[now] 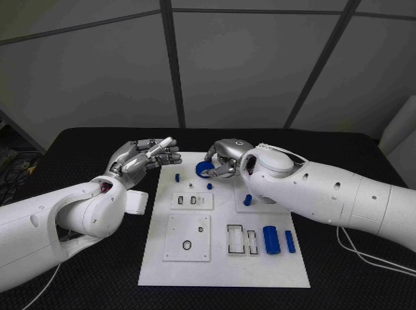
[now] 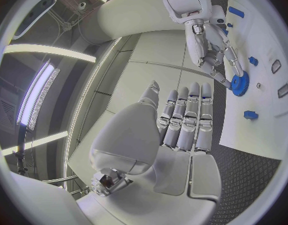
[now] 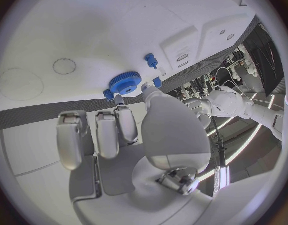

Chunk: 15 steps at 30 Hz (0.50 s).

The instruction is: Assemble the parts on the task board

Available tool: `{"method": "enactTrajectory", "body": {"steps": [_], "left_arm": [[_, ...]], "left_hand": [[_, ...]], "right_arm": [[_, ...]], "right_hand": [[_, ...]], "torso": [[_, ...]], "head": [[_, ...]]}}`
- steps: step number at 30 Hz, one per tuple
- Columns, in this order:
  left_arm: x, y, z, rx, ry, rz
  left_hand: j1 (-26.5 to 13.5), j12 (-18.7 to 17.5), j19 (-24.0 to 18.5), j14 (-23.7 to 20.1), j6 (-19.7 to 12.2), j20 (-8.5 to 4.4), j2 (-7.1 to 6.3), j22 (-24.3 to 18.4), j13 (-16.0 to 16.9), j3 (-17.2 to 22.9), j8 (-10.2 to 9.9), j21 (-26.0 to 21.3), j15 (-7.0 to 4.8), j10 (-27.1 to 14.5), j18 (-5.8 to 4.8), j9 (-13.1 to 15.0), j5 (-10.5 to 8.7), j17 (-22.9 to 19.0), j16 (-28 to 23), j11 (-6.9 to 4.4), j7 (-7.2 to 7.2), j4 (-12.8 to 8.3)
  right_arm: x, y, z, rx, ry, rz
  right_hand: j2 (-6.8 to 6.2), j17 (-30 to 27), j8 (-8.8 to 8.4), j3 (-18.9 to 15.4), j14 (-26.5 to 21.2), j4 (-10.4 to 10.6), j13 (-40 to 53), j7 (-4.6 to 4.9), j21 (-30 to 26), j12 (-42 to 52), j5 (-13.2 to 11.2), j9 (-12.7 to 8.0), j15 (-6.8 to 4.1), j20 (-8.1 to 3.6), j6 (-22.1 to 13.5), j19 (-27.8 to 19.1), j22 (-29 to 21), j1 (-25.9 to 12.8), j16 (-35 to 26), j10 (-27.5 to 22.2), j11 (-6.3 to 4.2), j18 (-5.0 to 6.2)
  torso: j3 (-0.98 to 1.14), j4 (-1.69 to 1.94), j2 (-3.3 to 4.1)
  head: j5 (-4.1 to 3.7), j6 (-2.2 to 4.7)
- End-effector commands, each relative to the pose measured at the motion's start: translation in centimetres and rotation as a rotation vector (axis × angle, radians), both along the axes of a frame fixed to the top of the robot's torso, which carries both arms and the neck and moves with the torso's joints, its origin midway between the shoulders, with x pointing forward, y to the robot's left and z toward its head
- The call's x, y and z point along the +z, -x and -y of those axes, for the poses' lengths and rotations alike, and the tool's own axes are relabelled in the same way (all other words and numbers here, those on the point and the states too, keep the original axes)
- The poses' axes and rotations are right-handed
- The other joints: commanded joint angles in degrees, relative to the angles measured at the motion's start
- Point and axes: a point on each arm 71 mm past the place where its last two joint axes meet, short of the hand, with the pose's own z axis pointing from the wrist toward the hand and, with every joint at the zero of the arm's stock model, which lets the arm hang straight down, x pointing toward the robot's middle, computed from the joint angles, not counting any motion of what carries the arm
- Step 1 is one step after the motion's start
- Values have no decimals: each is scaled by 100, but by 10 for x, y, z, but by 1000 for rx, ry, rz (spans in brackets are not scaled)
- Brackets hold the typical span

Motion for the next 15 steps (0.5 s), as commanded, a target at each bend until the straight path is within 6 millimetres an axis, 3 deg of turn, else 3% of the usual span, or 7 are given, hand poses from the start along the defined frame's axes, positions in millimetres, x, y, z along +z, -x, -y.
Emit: {"method": "enactTrajectory", "body": {"steps": [1,9,15], "left_arm": [[1,0,0,-7,4,5],[1,0,0,-6,4,5],[1,0,-3,-1,2,5]], "left_hand": [[-55,-27,-6,3,46,25,22,-9,-5,-36,-28,-34,27,23,-71,-7,-25,-7,-18,3,12,-1],[-55,-33,-5,5,43,26,20,-11,-5,-42,-34,-35,28,22,-71,-8,-26,-7,-23,5,14,-6],[-55,-33,-5,5,43,26,20,-11,-5,-42,-34,-35,28,22,-71,-8,-26,-7,-23,5,14,-6]], "right_arm": [[1,1,1,-1,-14,-12],[15,7,13,36,-161,103],[23,14,52,54,-319,126]], "right_hand": [[-72,626,-12,57,415,-6,402,4,18,38,26,-2,15,13,28,604,1508,33,37,38,12,-43],[-92,609,64,161,410,-72,470,13,18,113,47,35,37,32,387,604,1508,293,30,81,35,-43],[-118,514,104,214,383,-165,401,5,18,21,43,49,38,38,597,604,1508,499,-24,28,31,-43]], "torso": [[4,-13,-1],[8,-14,-8],[11,-37,-13]], "head": [[6,1],[-8,12],[-11,46]]}}
